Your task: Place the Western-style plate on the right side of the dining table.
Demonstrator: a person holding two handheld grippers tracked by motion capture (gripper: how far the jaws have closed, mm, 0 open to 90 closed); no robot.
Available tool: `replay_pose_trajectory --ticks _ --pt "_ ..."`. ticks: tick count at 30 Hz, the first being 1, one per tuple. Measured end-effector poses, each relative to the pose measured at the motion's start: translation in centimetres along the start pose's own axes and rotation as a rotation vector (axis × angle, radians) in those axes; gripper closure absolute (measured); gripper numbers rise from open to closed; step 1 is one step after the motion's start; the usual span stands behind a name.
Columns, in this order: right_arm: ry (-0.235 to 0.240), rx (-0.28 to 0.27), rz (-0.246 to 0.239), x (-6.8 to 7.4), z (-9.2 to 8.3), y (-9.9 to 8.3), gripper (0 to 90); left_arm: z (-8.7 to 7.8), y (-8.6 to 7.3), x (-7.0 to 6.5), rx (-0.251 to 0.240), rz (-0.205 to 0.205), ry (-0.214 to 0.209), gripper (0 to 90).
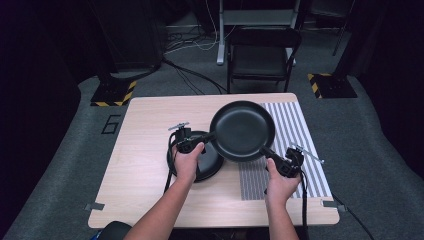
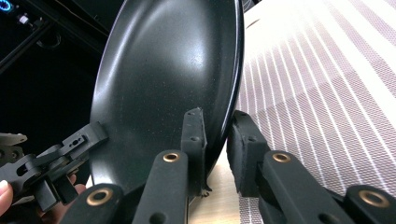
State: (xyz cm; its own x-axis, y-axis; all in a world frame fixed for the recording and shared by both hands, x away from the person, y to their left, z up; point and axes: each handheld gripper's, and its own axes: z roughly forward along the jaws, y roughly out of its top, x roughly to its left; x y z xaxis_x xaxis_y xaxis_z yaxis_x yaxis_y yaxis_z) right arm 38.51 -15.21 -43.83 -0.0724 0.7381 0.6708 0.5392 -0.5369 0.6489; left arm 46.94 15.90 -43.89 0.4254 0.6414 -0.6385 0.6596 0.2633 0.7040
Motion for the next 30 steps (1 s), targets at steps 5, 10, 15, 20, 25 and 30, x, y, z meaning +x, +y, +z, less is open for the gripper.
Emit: replay_pose_trajectory --ticks 5,10,15,20,25,30 --pt "-0.014 -0.014 0.007 -0.6 -0.8 0.2 77.2 0.9 -0.1 -0.7 0.019 0.008 -0.014 78.9" --pt "-0.031 -0.020 0.015 -0.9 -1.3 0.4 77.2 1.6 -0.3 -1.0 0.030 0.007 -0.023 78.9" --pt "-0.040 -0.033 0.021 -1.5 -2.0 0.5 77.2 2.4 -0.5 -1.5 0.042 0.013 -0.033 78.9" --pt "-0.050 -0.043 0.030 -2.2 -2.7 0.6 77.2 3.2 -0.9 -2.1 0.054 0.019 -0.046 79.0" --pt "-0.062 -0.054 0.036 -2.9 -3.4 0.7 77.2 4.0 -1.2 -2.6 0.068 0.023 -0.059 79.0" --pt "-0.077 -0.061 0.040 -3.6 -3.9 0.7 77.2 4.8 -1.7 -3.0 0.082 0.016 -0.064 79.0"
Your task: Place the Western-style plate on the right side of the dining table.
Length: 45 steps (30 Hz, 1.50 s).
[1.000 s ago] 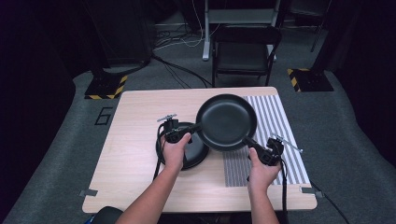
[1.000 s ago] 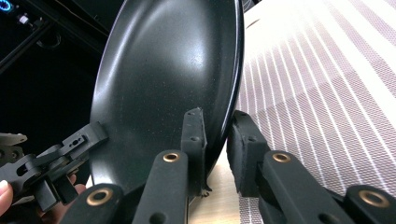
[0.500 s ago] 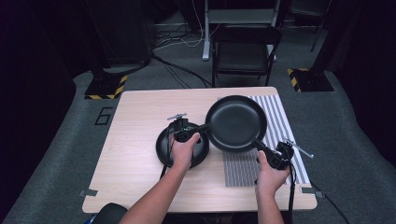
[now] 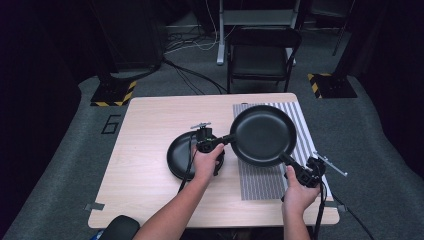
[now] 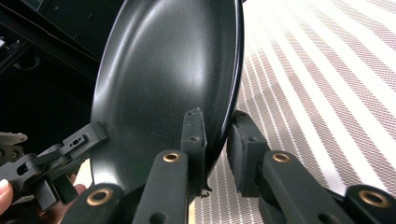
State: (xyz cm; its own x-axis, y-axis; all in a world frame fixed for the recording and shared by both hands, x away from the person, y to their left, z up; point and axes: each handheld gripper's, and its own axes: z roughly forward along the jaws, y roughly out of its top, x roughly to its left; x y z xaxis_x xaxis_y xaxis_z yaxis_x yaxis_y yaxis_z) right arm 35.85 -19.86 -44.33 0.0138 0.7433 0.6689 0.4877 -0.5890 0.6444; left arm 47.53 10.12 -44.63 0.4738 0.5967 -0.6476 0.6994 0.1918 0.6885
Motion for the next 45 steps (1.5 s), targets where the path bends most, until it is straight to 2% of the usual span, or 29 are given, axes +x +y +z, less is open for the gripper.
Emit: replay_pose_trajectory --ticks 9,14,16,24,31,40,45 --pt "-0.028 -0.011 0.009 -1.3 -0.7 0.2 77.3 1.6 -0.7 -0.4 0.023 -0.006 -0.012 79.0" --pt "-0.031 -0.003 0.016 -1.9 -0.6 0.3 77.3 2.1 -1.0 -0.3 0.035 -0.010 -0.006 79.0" --pt "-0.030 0.012 0.033 -2.4 -0.5 0.3 77.1 2.3 -1.1 -0.3 0.042 -0.010 -0.002 78.9" --pt "-0.049 0.016 0.043 -3.5 -0.5 0.0 77.2 3.4 -2.0 -0.2 0.057 -0.022 0.004 78.8" --pt "-0.061 0.019 0.036 -4.3 -0.5 0.0 77.1 4.3 -2.5 -0.1 0.072 -0.029 0.009 78.7" --pt "-0.080 0.033 0.055 -5.4 -0.4 -0.4 77.1 5.2 -3.2 0.2 0.100 -0.034 0.017 78.6" --pt "-0.090 0.033 0.053 -5.8 -0.3 -0.4 77.2 5.8 -3.5 0.4 0.105 -0.054 0.020 78.7"
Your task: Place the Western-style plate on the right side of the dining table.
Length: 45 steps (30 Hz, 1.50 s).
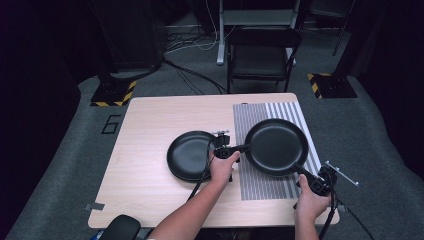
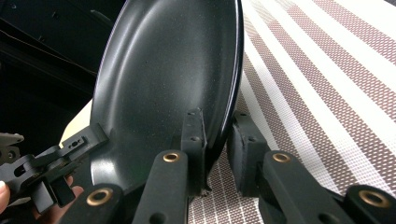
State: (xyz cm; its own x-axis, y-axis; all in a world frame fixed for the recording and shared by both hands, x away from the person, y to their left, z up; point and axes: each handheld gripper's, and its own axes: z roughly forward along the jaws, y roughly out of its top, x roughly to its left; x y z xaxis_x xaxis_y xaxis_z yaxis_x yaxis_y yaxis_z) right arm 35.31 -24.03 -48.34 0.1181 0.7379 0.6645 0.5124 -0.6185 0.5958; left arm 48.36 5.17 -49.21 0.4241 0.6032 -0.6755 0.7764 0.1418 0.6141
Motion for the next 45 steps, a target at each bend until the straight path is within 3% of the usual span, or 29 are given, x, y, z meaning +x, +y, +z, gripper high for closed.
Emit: replay_pose_trajectory --ticks 21,33,40,45 --pt "-0.029 0.043 -0.008 -1.0 2.2 1.1 76.9 2.4 0.3 1.3 0.020 -0.038 0.039 78.5" --pt "-0.033 0.067 0.031 -2.4 3.1 0.8 76.5 3.6 0.2 1.6 0.052 -0.043 0.073 78.5" --pt "-0.048 0.082 0.026 -2.9 3.5 0.8 76.5 4.3 0.1 1.8 0.063 -0.041 0.091 78.2" --pt "-0.048 0.093 0.067 -3.6 3.9 0.8 76.3 4.7 0.2 1.6 0.073 -0.033 0.110 78.2"
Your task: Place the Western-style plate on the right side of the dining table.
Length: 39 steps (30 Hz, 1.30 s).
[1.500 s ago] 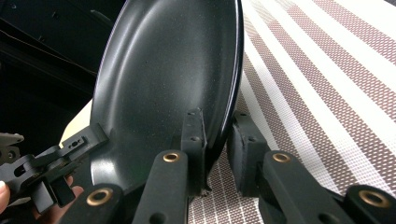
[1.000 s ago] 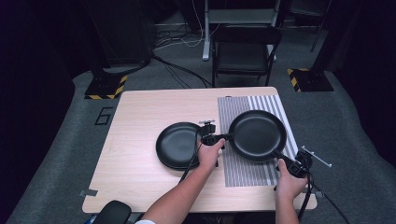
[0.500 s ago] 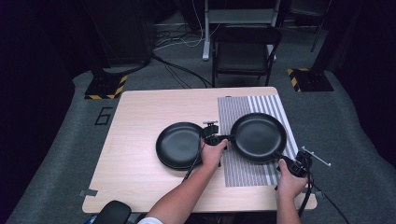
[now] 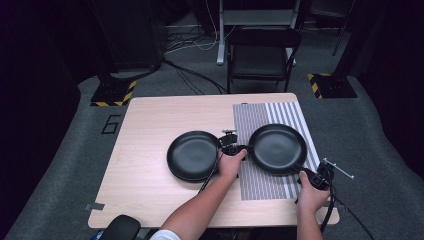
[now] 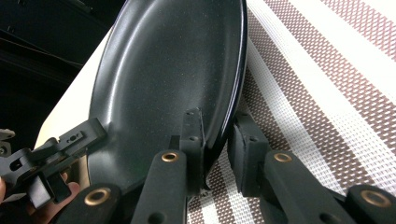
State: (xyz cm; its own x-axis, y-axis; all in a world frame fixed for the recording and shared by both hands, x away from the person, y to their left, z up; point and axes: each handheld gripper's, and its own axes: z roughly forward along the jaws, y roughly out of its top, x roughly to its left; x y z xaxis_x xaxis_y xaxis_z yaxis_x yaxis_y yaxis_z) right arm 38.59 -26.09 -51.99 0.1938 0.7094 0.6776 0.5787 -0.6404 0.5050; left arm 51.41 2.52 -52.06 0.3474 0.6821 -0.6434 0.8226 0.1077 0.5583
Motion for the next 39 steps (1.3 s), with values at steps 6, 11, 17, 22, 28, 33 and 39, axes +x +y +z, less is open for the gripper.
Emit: replay_pose_trajectory --ticks 6,11,17,22,28,33,39 --pt "0.010 0.019 0.024 -0.2 0.8 0.1 76.3 0.0 0.2 0.4 0.005 -0.003 0.025 78.2" --pt "0.011 0.031 0.035 -0.2 1.2 0.0 76.1 0.0 0.3 0.4 0.013 0.000 0.041 77.9" --pt "0.006 0.037 0.047 -0.2 1.6 0.1 76.2 0.2 0.4 0.3 0.009 0.003 0.065 77.5" --pt "-0.010 0.041 0.043 -0.2 1.8 0.2 75.3 0.4 0.4 0.3 0.007 0.007 0.073 77.2" --pt "-0.021 0.043 0.037 -0.2 1.9 0.4 74.2 0.5 0.4 0.1 0.006 0.026 0.087 76.1" --pt "-0.027 0.049 0.034 -0.1 1.9 0.5 73.9 0.4 0.4 0.1 0.012 0.045 0.093 75.6" --pt "-0.039 0.040 -0.003 0.0 1.6 0.4 72.8 0.4 0.4 0.0 0.014 0.053 0.092 75.1"
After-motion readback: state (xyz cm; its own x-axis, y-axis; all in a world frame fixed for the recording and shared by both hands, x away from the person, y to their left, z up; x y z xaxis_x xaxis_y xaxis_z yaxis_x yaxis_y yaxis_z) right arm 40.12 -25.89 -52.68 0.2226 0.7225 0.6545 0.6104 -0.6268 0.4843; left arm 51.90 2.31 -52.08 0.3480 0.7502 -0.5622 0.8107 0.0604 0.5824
